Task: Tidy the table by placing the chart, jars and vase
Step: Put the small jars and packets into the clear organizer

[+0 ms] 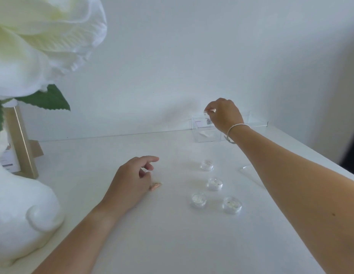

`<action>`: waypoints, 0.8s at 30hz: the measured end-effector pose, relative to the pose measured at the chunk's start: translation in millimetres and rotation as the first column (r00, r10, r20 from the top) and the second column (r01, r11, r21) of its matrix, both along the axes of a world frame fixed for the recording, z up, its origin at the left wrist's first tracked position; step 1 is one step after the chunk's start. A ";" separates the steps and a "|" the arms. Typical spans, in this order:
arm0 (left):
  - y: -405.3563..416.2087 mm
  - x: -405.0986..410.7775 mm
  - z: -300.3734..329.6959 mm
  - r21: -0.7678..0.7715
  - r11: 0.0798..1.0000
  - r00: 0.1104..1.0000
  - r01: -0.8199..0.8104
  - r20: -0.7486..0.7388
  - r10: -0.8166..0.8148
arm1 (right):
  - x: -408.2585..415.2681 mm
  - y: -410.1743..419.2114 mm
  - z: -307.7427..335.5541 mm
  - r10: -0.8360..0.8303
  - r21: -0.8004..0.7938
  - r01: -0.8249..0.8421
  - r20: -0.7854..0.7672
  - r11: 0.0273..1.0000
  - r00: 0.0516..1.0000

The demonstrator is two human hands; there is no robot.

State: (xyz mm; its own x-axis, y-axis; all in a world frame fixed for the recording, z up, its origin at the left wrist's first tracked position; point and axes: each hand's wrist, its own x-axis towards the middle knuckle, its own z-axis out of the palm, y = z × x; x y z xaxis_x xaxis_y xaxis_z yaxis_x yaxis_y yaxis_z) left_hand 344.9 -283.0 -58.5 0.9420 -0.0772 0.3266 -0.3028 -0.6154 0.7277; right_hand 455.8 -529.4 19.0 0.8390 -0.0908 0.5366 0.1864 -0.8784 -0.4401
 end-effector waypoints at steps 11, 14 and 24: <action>1.1 -0.4 1.7 -0.088 0.996 0.998 0.000 0.064 0.006 | 4.6 -9.4 -9.2 -0.054 -0.223 0.013 -0.179 0.975 0.982; 3.0 -0.3 2.7 -0.117 0.993 0.997 -0.017 0.068 0.025 | -7.1 -14.8 -3.5 -0.036 -0.228 0.002 -0.146 0.974 0.989; -7.9 6.0 21.2 -0.311 0.948 0.991 -0.061 0.093 0.094 | -105.1 -58.0 -7.1 0.247 0.035 -0.245 -0.201 0.969 0.948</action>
State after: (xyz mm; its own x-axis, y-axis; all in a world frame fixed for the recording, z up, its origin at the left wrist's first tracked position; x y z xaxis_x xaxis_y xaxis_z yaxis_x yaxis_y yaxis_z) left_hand 350.9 -290.8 -37.3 0.9001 0.1146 0.4203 -0.3478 -0.3920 0.8517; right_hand 350.7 -587.4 11.9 0.9268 0.1278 0.3533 0.3021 -0.8123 -0.4988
